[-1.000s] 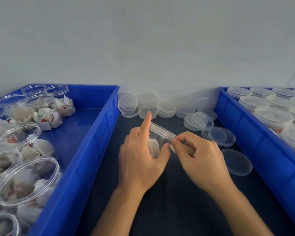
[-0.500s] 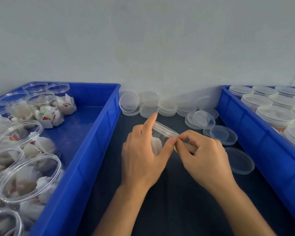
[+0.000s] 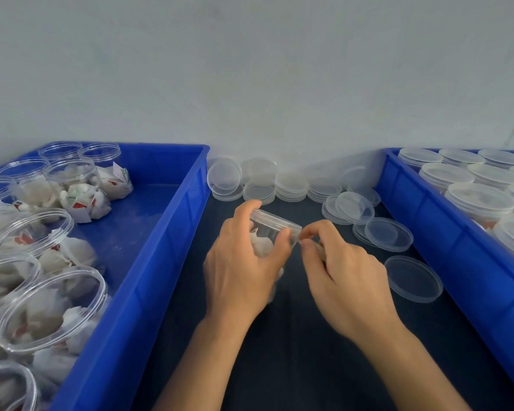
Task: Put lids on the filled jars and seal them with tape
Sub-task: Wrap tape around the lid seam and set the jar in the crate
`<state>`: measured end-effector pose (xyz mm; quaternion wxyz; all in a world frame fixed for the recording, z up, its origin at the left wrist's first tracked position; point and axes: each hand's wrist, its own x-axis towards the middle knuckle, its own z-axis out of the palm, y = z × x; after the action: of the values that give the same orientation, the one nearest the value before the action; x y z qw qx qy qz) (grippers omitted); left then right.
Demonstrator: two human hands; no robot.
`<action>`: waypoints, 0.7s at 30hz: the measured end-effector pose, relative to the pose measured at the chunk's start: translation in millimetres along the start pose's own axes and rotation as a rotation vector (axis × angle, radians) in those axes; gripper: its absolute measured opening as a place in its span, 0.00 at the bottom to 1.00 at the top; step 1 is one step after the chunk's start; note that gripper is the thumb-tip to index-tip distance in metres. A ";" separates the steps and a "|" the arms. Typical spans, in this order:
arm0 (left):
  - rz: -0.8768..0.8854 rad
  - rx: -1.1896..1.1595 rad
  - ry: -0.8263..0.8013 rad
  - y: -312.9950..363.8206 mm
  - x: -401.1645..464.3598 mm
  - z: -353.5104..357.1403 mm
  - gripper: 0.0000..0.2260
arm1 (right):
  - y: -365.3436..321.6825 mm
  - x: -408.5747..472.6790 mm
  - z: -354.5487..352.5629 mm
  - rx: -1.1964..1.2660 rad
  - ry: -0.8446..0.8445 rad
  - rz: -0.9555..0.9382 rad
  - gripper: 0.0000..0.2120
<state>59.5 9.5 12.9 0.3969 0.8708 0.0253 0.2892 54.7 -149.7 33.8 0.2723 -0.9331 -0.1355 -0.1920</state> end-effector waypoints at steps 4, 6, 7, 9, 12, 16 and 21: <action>-0.039 -0.091 -0.020 -2.7 2.6 -1.3 0.26 | 0.7 1.6 0.2 -0.033 0.035 0.007 0.13; -0.060 -0.126 -0.048 -2.5 2.5 -1.4 0.25 | 1.7 2.6 -1.6 -0.090 0.034 -0.001 0.13; -0.064 -0.132 -0.059 -2.1 2.4 -1.1 0.25 | 2.2 3.3 -2.2 -0.115 0.034 -0.003 0.13; -0.076 -0.144 -0.071 -1.0 2.5 -1.3 0.25 | 3.6 4.5 -3.2 -0.134 0.034 -0.002 0.14; -0.098 -0.178 -0.086 -0.6 3.7 -3.1 0.25 | 5.3 4.9 -3.1 -0.146 0.008 -0.005 0.14; -0.126 -0.227 -0.123 0.1 4.6 -4.4 0.24 | 4.3 4.6 -2.4 -0.180 -0.001 -0.009 0.14; -0.150 -0.278 -0.176 -0.4 6.6 -6.9 0.22 | 4.3 2.9 -4.2 -0.208 -0.022 -0.018 0.18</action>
<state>61.4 16.3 19.3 0.5348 0.8250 0.0153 0.1822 57.5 -155.1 36.3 0.1709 -0.9571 -0.1260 -0.1973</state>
